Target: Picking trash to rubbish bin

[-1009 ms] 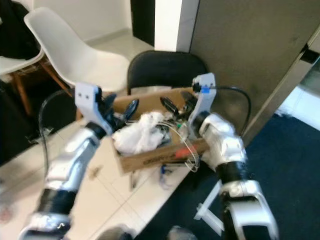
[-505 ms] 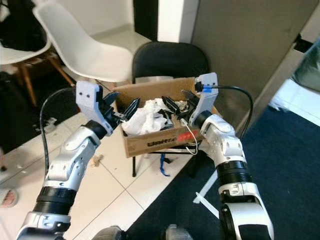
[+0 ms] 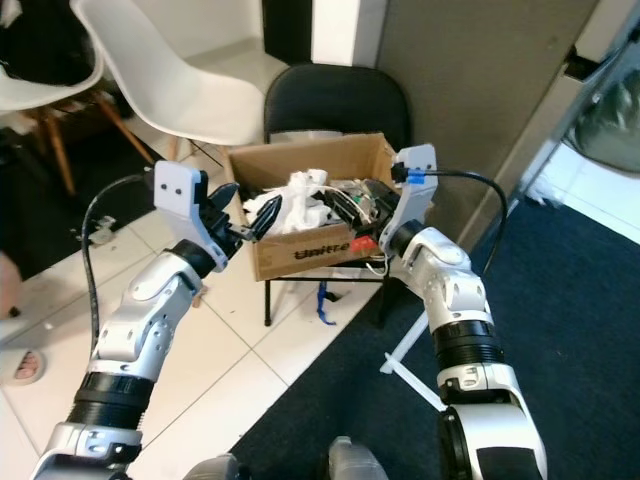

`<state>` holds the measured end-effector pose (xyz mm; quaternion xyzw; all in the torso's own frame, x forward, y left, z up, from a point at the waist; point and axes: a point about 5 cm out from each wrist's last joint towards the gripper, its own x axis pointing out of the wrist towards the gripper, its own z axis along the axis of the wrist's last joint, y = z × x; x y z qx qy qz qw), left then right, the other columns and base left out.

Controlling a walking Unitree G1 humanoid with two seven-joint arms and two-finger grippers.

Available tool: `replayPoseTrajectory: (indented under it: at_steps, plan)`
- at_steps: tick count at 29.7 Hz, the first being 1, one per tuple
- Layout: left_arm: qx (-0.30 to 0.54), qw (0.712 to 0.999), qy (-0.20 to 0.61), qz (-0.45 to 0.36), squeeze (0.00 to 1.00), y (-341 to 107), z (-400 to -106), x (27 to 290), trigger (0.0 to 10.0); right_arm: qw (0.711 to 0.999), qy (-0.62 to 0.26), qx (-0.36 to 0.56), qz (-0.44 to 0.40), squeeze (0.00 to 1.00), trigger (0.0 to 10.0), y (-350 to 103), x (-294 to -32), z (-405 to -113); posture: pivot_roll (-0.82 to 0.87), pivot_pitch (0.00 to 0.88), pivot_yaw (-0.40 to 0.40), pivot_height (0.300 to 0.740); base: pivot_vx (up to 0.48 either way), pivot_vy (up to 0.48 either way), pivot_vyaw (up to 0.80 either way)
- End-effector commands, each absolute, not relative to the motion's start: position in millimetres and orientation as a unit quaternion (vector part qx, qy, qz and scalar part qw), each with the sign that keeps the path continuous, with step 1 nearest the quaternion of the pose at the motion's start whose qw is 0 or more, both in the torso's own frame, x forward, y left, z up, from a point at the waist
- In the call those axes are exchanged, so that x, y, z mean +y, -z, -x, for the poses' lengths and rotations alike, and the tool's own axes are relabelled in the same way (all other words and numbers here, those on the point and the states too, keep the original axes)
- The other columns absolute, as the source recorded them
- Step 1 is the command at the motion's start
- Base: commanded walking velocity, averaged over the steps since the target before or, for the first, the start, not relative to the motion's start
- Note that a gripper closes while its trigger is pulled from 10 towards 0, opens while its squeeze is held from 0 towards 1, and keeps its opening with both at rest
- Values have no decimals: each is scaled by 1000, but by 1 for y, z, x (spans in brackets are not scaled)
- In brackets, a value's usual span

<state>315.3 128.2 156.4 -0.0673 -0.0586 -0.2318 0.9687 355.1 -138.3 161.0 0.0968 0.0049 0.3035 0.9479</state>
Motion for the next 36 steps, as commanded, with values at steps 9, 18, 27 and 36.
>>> replayPoseTrajectory:
  at_steps: [9, 18, 27, 36]
  plan:
    - [-52, 967, 242, 59, 0, -154, -315, 123, 10000, 950, -299, 10, -93, 0, 10000, -159, -143, -355, -38, 0, -61, 740, -307, 0, 0]
    - [-52, 967, 244, 58, 0, -154, -315, 123, 10000, 950, -299, 11, -92, 0, 10000, -159, -142, -355, -40, 0, -61, 740, -311, 0, 0]
    - [-51, 966, 246, 57, 0, -154, -315, 122, 10000, 950, -299, 11, -92, 0, 10000, -159, -143, -354, -40, 0, -61, 740, -312, 0, 0]
    - [-51, 966, 249, 55, 0, -153, -314, 121, 10000, 950, -300, 12, -91, 0, 10000, -158, -142, -354, -40, 0, -60, 740, -314, 0, 0]
